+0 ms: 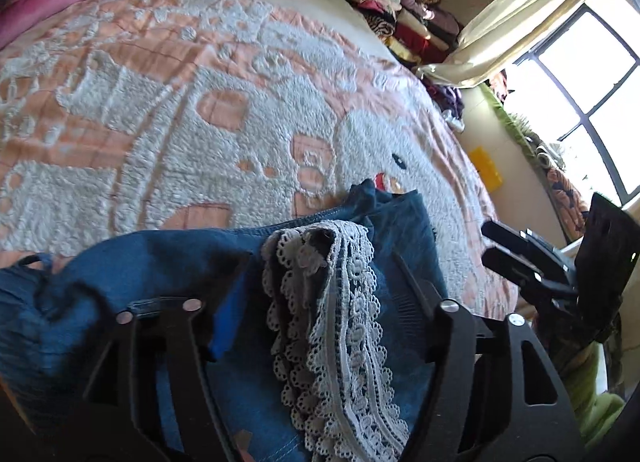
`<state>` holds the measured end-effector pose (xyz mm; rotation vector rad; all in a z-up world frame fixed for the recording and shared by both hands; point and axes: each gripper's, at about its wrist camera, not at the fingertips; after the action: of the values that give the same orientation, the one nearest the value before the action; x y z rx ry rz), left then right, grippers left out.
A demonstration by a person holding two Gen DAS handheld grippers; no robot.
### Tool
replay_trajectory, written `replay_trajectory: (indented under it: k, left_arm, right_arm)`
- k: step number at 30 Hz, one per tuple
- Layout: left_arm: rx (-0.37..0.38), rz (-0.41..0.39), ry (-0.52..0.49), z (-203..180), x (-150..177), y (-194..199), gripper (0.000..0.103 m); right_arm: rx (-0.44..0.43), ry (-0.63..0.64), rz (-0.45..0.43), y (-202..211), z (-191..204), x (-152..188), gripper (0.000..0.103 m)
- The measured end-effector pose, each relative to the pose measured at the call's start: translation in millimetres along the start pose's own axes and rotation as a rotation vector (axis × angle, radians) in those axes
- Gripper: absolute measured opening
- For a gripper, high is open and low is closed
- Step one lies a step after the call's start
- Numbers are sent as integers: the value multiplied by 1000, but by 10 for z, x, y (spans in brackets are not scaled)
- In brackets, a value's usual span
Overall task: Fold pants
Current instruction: 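Lift the lace-trimmed end and fold it over the pants with both grippers, then lay the lace end on the pants and open the right gripper while the left gripper holds the lace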
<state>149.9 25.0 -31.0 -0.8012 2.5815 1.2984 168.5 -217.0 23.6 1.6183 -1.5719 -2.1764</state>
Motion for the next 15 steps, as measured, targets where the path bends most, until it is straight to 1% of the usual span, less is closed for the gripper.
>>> replay_trajectory:
  k: [2,3,4,5,7,9,10,11,12,15]
  left_arm:
    - [-19,-1,1,-21,-13,-70,58]
    - [-40,-3,0,-32,-19,-97,40]
    - [-70,-3,-5,-54,-25,-126,26]
    - [-69,1,-6,-74,-33,-139,17]
    - [-63,4,-19,-132,-29,-143,12]
    - [-66,-2,-60,-213,-12,-122,11]
    - [-58,-4,-73,-254,-9,-98,11]
    - [-42,-3,-78,-288,-8,-68,11]
    - [-29,-4,-83,-317,-15,-54,11]
    - [69,-14,-129,-521,-28,21,11]
  right_arm:
    - [-3,20,8,-121,-2,-44,51]
    - [-13,19,24,-204,-25,-49,51]
    - [-25,13,32,-253,-50,-44,51]
    - [-37,4,37,-317,-72,-42,51]
    - [-44,2,53,-450,-110,-62,51]
    - [-54,29,59,-526,-109,-95,51]
    - [-75,33,64,-560,-118,-113,51]
    - [-98,29,70,-592,-137,-134,51]
    - [-100,30,70,-595,-152,-148,51]
    - [-95,26,57,-548,-203,-161,51]
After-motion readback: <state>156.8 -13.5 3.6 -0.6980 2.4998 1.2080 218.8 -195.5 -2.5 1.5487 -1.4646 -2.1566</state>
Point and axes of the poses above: each gripper's, at about its wrist camera, not at the fingertips, and y roughly against the way its jaws point, z to its left, x to its underside, and after that the axes turned 14 degrees about y, right-handed
